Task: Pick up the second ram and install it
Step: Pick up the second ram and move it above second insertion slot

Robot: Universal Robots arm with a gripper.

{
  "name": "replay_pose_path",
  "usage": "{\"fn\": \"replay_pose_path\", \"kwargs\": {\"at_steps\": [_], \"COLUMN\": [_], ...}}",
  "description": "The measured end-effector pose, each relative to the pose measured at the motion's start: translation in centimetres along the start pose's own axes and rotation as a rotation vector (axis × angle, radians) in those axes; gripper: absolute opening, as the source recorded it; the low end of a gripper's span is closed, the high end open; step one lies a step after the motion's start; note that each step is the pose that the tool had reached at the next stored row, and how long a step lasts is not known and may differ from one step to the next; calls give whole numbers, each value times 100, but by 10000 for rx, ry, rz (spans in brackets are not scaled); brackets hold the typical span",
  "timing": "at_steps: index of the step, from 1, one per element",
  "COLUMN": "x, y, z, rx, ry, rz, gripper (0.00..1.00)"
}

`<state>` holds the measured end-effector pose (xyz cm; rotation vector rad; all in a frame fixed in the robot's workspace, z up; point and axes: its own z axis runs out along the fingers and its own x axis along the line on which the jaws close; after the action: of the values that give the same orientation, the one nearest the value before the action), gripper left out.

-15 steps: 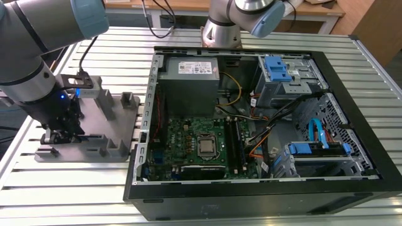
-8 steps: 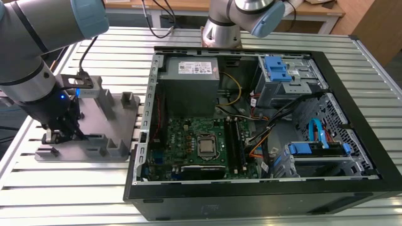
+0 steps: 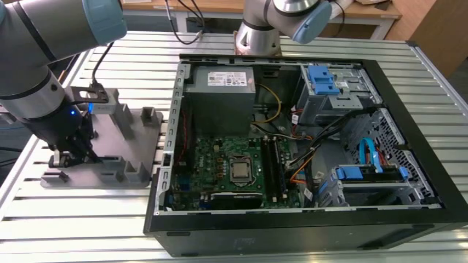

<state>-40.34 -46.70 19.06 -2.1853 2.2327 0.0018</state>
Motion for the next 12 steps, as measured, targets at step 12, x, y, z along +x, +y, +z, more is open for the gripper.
{"fn": "replay_pose_path", "kwargs": {"at_steps": [12], "x": [-1], "y": [-1], "z": [-57], "rx": [1], "ry": [0], "rz": [0], "gripper": [14]}}
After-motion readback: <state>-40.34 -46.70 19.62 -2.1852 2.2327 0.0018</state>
